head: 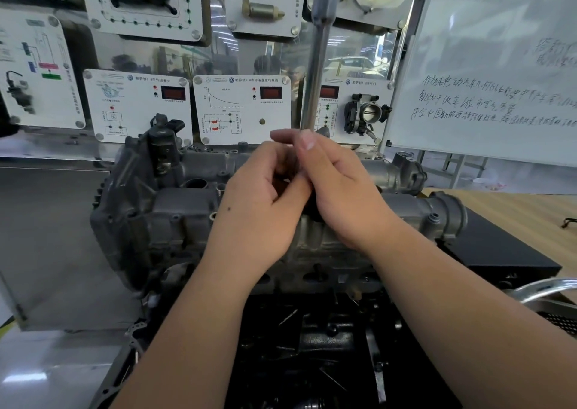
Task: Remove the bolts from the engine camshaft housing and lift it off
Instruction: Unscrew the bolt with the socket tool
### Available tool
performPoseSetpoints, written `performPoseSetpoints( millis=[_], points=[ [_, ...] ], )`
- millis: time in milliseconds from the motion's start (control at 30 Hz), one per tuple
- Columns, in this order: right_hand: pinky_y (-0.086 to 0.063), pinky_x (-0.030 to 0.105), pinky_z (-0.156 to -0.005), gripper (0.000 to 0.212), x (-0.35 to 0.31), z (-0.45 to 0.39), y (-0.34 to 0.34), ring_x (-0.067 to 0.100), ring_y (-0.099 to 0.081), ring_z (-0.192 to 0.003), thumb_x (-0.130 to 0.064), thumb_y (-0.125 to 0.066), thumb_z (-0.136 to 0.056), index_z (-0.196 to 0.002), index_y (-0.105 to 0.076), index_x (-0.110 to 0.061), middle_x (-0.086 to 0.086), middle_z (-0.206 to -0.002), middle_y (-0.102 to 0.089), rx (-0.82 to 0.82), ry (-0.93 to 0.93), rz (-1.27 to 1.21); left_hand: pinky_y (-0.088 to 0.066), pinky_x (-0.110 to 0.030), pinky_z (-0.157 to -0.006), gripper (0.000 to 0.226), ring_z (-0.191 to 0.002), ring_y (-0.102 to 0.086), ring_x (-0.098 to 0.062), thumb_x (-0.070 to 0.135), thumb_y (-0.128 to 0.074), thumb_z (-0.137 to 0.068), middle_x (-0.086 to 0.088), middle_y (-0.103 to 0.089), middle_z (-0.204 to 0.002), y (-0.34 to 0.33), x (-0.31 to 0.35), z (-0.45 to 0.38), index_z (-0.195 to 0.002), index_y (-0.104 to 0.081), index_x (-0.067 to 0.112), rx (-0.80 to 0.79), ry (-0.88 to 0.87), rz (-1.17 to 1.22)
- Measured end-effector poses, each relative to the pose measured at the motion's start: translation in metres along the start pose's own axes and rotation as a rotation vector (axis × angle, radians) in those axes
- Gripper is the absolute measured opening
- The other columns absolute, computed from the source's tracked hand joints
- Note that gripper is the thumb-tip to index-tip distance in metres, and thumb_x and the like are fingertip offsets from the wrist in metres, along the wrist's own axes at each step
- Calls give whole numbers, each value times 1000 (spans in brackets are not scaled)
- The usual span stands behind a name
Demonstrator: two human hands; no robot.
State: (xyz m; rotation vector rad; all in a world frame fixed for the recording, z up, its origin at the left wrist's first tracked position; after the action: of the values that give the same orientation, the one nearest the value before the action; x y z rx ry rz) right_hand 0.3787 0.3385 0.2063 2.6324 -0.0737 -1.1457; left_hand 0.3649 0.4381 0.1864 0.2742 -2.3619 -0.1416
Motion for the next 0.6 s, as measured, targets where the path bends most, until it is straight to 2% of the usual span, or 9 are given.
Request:
performPoseSetpoints(
  millis=[33,67,100,167,200,267,367,500,600],
  points=[
    [-53,26,-82,24,-2,1,1,4,-65,-85,-37,-46,-100,-112,-64,-27,-15,-85,-69,19,21,1,-57,-35,-73,8,-83,-69,-8,37,-60,-97,13,-71,-91,-1,0,0,-103,-62,32,-2,1,-8],
    [-53,30,-75,17,-4,2,3,8,-63,-77,-35,-49,-99,-109,-62,-28,-10,-78,-66,40,42,-9,-58,-40,-76,11,-85,-69,-8,38,-58,-98,12,-71,-93,-2,1,0,-107,-62,31,-12,-3,-27],
    [-54,39,-72,13,-5,2,5,19,-62,-74,-32,-52,-98,-107,-59,-27,3,-78,-67,58,66,-19,-58,-40,-79,14,-89,-69,-6,38,-56,-101,13,-71,-96,-4,2,0,-112,-62,31,-30,-15,-54],
    [-54,55,-78,11,-7,2,6,41,-63,-86,-29,-54,-97,-107,-58,-24,26,-93,-66,81,106,-2,-57,-34,-82,20,-95,-67,-2,35,-51,-104,15,-71,-103,-8,6,-2,-121,-62,32,-73,-47,-103],
    [-52,59,-82,12,-7,1,7,43,-63,-92,-29,-54,-97,-106,-58,-22,28,-100,-65,92,111,10,-56,-29,-82,21,-96,-67,-1,34,-49,-106,16,-71,-104,-9,6,-2,-122,-62,32,-94,-56,-109],
    [-51,60,-84,19,-5,0,10,43,-62,-97,-30,-52,-99,-105,-60,-14,26,-105,-65,106,88,23,-51,-17,-77,23,-95,-66,0,33,-45,-107,17,-71,-101,-11,5,-2,-121,-64,33,-135,-55,-83],
    [-49,59,-87,31,-2,0,13,42,-60,-98,-28,-47,-102,-108,-61,-1,24,-103,-65,95,62,53,-49,-12,-75,27,-93,-66,3,36,-41,-105,19,-71,-100,-9,1,0,-118,-64,39,-148,-7,24],
    [-55,42,-88,29,-1,2,10,24,-65,-93,-27,-44,-105,-105,-67,-9,8,-95,-70,73,51,45,-46,-12,-64,19,-73,-60,2,40,-45,-98,17,-68,-87,0,0,-3,-99,-64,39,-73,-1,15],
    [-55,39,-94,30,1,1,7,14,-68,-101,-37,-45,-101,-108,-70,-21,-5,-99,-73,58,20,-29,-46,-10,-68,10,-81,-64,3,39,-52,-98,24,-68,-90,0,0,-3,-97,-62,39,-45,-3,23]
  ],
)
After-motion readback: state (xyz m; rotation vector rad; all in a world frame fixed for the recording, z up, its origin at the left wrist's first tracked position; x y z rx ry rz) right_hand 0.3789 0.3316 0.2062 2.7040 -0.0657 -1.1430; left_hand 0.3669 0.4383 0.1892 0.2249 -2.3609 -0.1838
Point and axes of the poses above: each hand's wrist, its own z-axis away from the middle knuckle, its own y-axis out of the back of the hand, x = y × z, the point moved 10 cm from there along -z, towards the middle knuckle
